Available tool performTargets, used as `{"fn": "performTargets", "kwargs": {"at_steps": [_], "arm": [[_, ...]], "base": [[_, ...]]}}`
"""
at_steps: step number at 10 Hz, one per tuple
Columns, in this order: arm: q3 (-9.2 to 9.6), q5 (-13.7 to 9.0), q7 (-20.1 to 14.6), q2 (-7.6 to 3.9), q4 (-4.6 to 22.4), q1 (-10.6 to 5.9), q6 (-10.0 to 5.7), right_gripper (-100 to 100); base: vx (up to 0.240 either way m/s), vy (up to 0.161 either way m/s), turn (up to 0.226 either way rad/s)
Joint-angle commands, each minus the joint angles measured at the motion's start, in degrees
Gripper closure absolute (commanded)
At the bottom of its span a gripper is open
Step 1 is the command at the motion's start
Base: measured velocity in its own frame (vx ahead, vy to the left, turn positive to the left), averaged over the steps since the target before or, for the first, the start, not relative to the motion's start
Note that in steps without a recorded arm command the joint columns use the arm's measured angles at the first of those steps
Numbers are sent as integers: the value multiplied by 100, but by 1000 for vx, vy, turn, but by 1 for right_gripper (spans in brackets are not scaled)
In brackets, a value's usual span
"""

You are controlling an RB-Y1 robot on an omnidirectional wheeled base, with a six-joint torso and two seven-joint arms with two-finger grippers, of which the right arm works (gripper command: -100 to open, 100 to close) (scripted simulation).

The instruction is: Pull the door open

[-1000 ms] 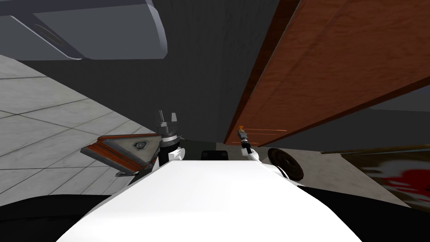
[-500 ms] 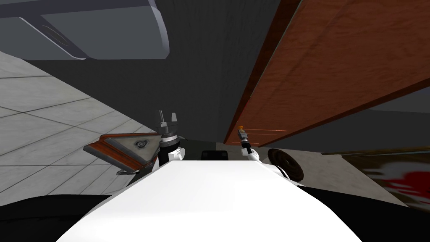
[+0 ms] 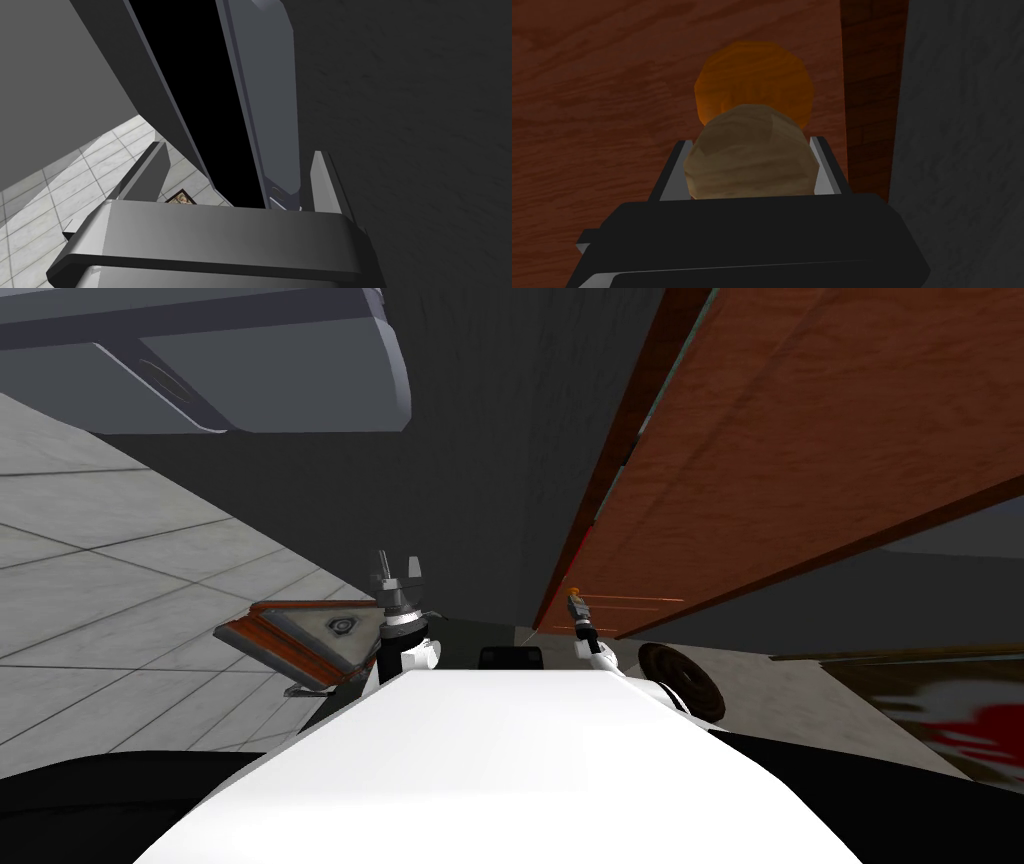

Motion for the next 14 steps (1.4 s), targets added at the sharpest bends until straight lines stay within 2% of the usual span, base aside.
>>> {"fn": "performTargets", "kwargs": {"at_steps": [1, 8, 9, 10, 11, 12, 14], "arm": [[29, -14, -166, 33, -14, 18, 9, 100], [133, -227, -1213, 18, -44, 28, 29, 100], [133, -227, -1228, 18, -44, 28, 29, 100], [158, -279, -1457, 15, -52, 31, 33, 100], [158, -279, -1457, 15, -52, 31, 33, 100], [183, -331, -1686, 11, -59, 34, 38, 100], [209, -383, -1915, 8, -66, 36, 43, 100]], "base": [[-19, -9, 13], [-25, -10, 31], [-22, -14, 22], [-25, -10, 48], [-27, -11, 18], [-32, -15, 42], [-31, -14, 35]]}}
